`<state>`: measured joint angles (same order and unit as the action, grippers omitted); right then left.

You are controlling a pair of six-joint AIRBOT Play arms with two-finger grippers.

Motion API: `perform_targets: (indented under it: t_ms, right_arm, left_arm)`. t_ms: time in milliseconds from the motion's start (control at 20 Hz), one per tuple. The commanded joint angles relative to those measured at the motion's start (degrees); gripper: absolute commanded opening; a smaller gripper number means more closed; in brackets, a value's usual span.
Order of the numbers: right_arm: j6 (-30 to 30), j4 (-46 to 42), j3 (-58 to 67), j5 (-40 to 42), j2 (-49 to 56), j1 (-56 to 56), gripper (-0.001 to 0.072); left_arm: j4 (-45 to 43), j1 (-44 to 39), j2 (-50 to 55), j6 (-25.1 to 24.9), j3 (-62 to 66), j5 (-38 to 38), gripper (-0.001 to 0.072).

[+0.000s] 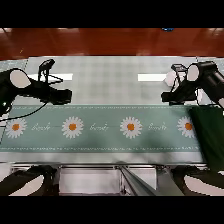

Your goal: Fold the shirts.

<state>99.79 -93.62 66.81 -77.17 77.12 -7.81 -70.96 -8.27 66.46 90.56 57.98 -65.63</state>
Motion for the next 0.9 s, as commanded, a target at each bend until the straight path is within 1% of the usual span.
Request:
perform_targets:
  t_ms: [0,700,800,850]
  right_arm:
    - [0.02,0.02,0.02,-0.02,0.02,-0.02,0.0029]
    - [0.04,0.02,0.02,0.15,0.02,-0.02,0.0029]
    - [0.04,0.02,0.02,0.35,0.02,-0.02,0.0029]
    - [0.04,0.02,0.02,1.68,0.04,-0.02,0.0029]
  left_arm:
    - [-0.02,0.04,0.02,-0.02,-0.02,0.0,0.0013]
    - [-0.02,0.04,0.02,-0.02,-0.02,0.04,0.0013]
    - [-0.02,0.04,0.02,0.0,-0.02,3.15,0.0013]
    - [-0.02,0.04,0.02,0.0,-0.02,4.85,0.0013]
